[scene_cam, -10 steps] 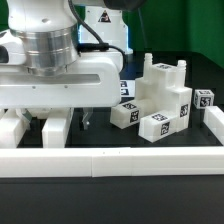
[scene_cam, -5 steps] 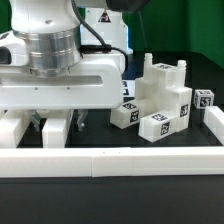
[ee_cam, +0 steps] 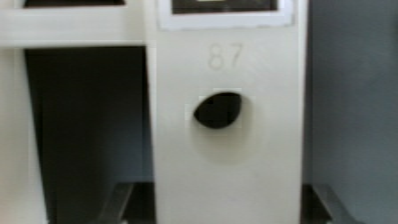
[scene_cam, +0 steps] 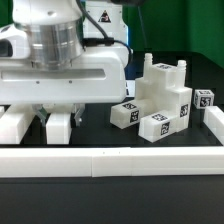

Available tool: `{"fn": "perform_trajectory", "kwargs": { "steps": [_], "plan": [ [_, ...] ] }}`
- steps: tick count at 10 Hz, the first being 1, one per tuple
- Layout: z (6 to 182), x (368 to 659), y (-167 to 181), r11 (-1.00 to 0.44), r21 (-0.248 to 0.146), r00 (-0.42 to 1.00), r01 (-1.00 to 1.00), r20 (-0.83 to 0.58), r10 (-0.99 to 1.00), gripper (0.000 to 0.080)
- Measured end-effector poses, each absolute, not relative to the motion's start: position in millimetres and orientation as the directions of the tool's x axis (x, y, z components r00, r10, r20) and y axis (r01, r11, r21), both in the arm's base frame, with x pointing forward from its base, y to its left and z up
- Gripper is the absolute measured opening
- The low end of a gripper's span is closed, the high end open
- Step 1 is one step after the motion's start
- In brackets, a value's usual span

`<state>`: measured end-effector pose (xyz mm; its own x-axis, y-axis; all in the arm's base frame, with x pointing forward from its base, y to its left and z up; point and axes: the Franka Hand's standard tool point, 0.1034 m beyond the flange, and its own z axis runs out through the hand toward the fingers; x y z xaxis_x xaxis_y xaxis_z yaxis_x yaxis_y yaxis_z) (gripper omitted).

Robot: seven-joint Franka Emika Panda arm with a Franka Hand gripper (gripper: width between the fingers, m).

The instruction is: Assemble chair

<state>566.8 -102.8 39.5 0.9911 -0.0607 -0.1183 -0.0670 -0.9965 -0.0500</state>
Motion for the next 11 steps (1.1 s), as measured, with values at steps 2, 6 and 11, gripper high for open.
{"fn": "perform_trajectory", "kwargs": {
  "steps": [2, 6, 11],
  "plan": [
    [94.4, 570, -95, -0.996, -0.074, 0.991, -0.043, -0.129, -0.033, 0.0284],
    [126.7, 583, -82, -0.994, -0.091, 0.993, -0.055, -0.105, -0.046, 0.0284],
    [121.5, 575, -83, -0.94, -0.079, 0.937, -0.333, -0.14, -0.32, 0.0284]
  ]
}}
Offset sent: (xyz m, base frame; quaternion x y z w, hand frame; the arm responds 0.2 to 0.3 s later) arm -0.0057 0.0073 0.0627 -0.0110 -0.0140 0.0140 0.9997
